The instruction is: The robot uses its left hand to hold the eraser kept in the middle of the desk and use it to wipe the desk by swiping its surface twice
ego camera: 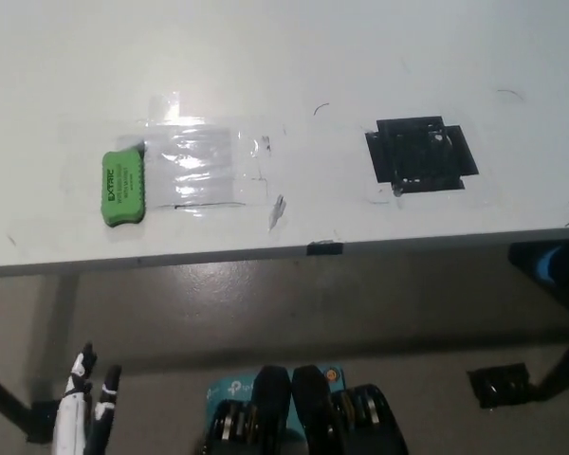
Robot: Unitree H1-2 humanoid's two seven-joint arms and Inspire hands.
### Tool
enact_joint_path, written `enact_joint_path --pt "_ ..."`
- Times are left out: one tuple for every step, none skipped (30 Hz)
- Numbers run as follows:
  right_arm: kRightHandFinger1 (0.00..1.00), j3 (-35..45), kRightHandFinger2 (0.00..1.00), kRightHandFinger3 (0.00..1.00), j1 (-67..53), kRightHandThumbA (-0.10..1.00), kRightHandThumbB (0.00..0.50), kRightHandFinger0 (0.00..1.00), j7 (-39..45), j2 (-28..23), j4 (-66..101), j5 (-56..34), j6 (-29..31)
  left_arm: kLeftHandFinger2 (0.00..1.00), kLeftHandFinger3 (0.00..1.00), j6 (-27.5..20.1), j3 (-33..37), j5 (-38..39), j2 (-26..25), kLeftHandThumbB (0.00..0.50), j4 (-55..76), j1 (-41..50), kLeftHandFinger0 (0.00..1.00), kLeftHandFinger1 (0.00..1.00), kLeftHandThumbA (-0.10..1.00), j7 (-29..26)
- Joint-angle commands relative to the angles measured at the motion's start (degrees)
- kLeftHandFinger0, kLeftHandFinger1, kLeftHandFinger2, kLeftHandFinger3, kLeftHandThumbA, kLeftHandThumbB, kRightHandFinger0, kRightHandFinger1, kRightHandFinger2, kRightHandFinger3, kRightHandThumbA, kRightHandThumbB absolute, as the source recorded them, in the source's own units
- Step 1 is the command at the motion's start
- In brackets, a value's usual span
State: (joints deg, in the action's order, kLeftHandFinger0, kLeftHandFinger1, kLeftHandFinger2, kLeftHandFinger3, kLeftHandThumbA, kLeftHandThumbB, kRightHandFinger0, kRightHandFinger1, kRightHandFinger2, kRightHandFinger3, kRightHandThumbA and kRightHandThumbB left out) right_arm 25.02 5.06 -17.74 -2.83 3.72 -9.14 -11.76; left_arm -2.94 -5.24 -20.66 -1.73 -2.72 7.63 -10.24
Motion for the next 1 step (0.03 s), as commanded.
enact_joint_path --pt "1.0 -0.5 1.0 1.0 0.7 1.0 0.006 1.0 0.7 -0.7 1.4 -0.1 1.3 1.0 1.0 -1.1 -4.2 15.4 2.8 0.126 -0.2 -2.4 1.0 1.0 1.0 2.1"
